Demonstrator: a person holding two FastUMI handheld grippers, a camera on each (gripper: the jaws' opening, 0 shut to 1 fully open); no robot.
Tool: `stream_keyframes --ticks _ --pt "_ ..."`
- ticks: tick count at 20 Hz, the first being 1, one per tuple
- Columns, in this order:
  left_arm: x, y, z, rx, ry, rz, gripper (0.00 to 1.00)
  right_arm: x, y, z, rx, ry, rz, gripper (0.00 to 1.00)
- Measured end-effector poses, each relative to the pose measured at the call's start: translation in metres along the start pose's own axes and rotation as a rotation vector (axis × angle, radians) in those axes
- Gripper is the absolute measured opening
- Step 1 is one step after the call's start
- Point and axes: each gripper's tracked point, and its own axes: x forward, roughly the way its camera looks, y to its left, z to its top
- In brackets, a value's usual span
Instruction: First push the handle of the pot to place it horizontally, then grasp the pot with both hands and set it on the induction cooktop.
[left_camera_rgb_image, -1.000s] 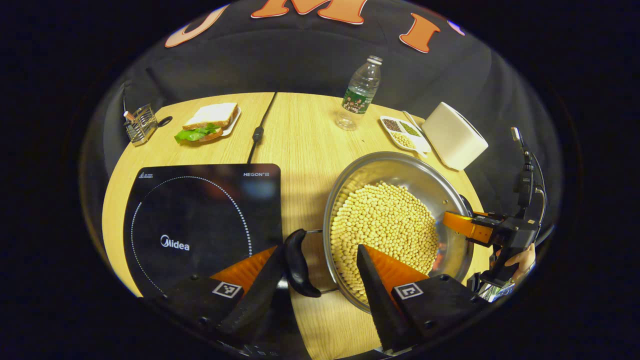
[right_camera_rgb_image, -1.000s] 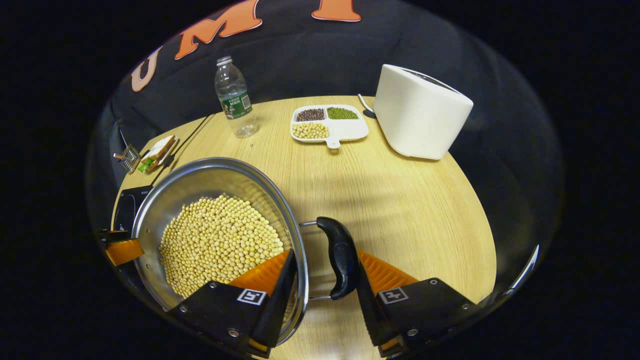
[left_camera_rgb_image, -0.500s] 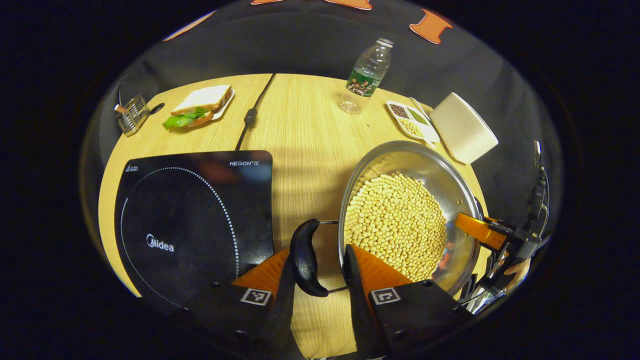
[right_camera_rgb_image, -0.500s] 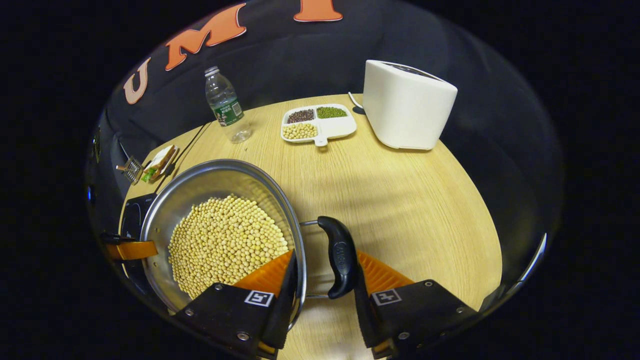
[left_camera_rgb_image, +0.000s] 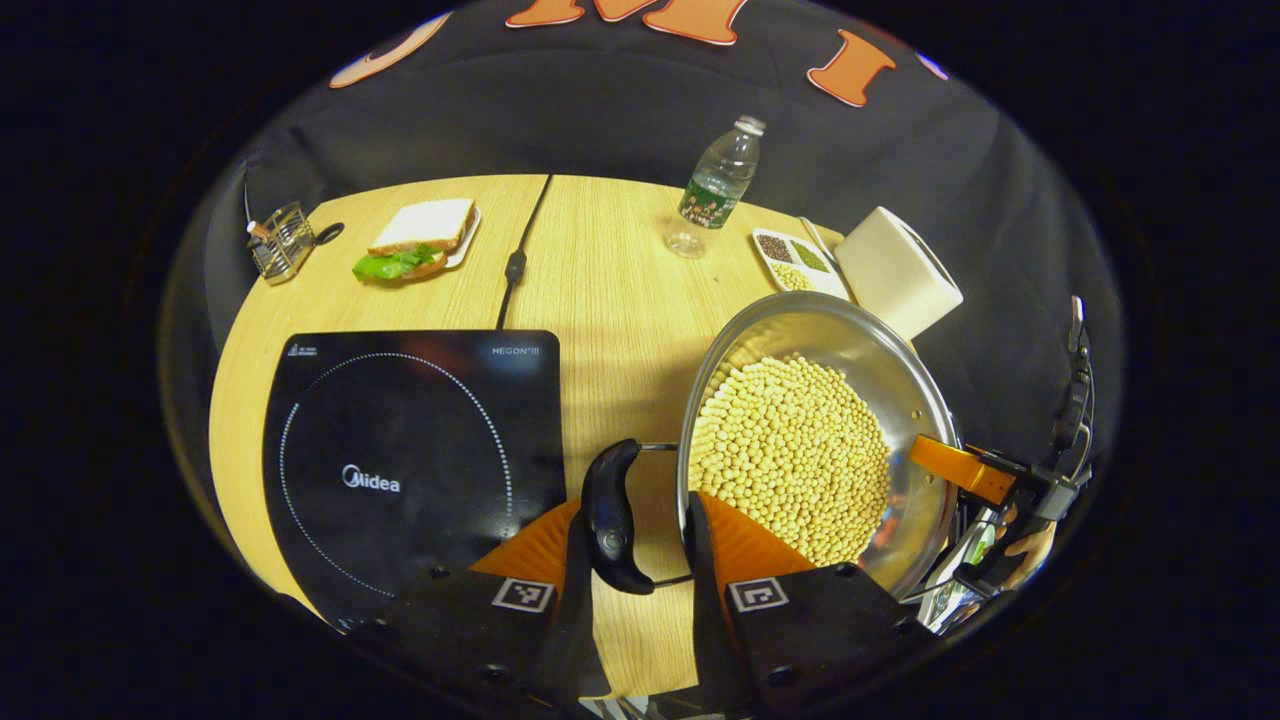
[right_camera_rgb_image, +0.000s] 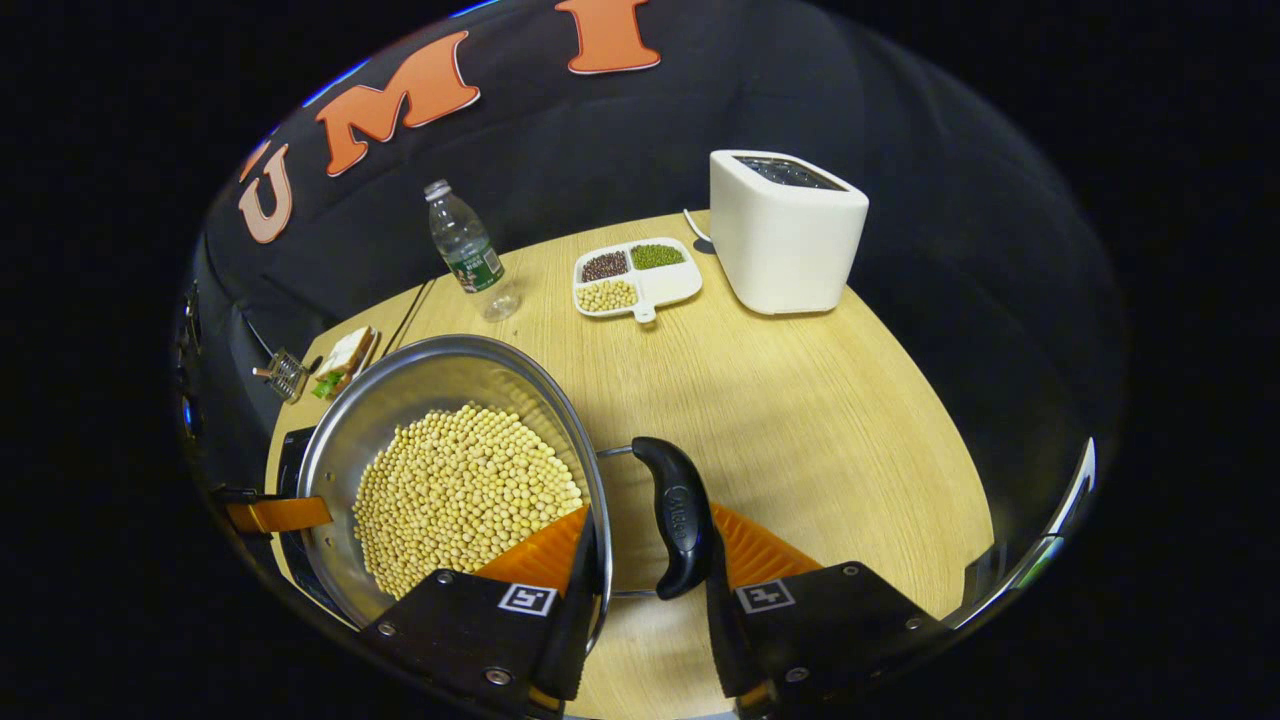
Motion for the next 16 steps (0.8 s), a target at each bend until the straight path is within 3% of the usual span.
stream_keyframes --ticks 6,7,8,11,12,13,16 --pt "-0.058 0.025 0.017 0.008 -0.023 0.001 0.49 0.002 0.001 0.000 -0.005 -0.010 0.019 0.51" --pt "-0.068 0.031 0.017 0.005 -0.027 0.005 0.49 0.004 0.005 0.006 -0.001 -0.011 0.028 0.46" --pt "-0.078 0.039 0.020 0.002 -0.033 0.010 0.49 0.006 0.004 0.005 -0.004 -0.010 0.040 0.51" --pt "-0.101 0.065 0.020 -0.008 -0.032 0.027 0.50 0.005 0.000 0.002 -0.003 0.018 0.079 0.51" --pt "-0.109 0.076 0.020 -0.020 -0.031 0.032 0.49 0.005 0.000 0.005 -0.012 0.022 0.086 0.46" --pt "-0.117 0.089 0.020 -0.037 -0.032 0.037 0.50 0.005 -0.001 0.008 -0.019 0.022 0.090 0.50" --pt "-0.133 0.121 0.018 -0.070 -0.040 0.051 0.49 0.004 -0.002 0.011 -0.031 0.021 0.108 0.51"
